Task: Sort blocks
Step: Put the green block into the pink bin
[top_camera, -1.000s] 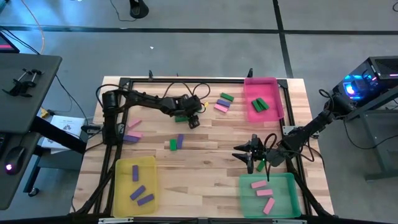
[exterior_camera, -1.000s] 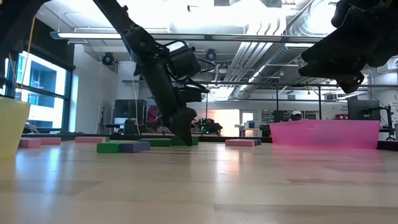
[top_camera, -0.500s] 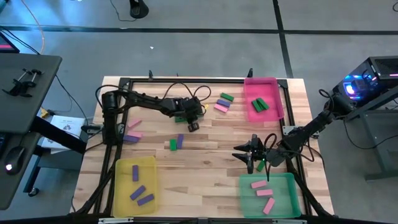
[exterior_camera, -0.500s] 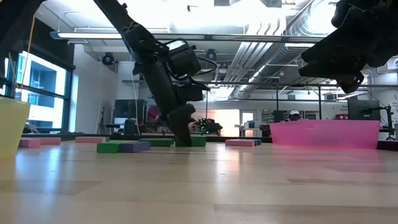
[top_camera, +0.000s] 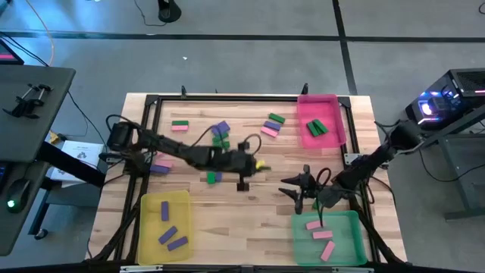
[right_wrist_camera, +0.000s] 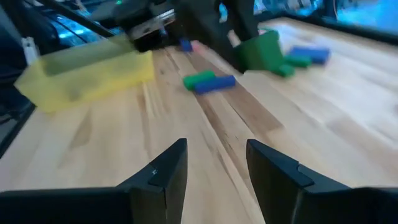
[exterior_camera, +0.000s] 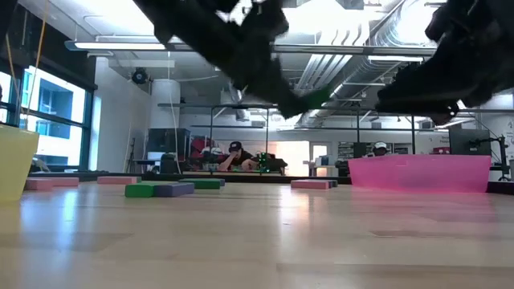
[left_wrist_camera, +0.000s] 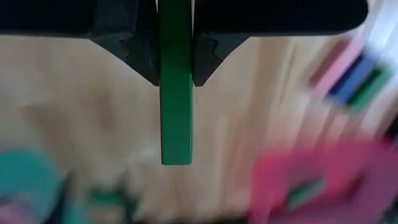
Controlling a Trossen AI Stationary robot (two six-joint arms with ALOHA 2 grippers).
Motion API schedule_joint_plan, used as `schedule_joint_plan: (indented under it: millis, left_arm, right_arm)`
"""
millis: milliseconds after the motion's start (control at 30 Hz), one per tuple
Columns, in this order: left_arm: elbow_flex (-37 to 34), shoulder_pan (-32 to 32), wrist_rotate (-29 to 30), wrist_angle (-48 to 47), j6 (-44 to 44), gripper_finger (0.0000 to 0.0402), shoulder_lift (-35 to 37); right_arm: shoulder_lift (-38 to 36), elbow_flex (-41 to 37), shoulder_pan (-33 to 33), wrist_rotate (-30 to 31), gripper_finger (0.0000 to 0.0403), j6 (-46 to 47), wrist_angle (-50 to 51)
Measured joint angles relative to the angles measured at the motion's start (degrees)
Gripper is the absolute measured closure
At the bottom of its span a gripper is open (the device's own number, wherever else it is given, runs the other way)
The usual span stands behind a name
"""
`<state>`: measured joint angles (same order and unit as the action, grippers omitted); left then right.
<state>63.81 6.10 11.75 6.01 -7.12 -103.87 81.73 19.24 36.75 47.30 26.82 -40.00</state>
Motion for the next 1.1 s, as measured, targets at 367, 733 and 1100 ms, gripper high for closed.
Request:
schedule_joint_plan:
  millis: [367,733,1100]
  left_arm:
    - [0.0,11.5,0.3,15.3,-5.1,0.0365,0.0]
    - [0.0,14.9,5.3,14.7,-5.1,0.0365,-0.1]
    - [0.0,14.0,6.2,13.4,0.1,0.0302,0.0]
  right_arm:
    - [5.1,13.6,0.5,-2.9,0.0253,-20.8,-2.2]
    - [5.1,23.8,3.1,-2.4,0.0341,-20.7,11.5]
    - [4.6,32.7,3.8,5.3,0.0367,-10.4,37.6]
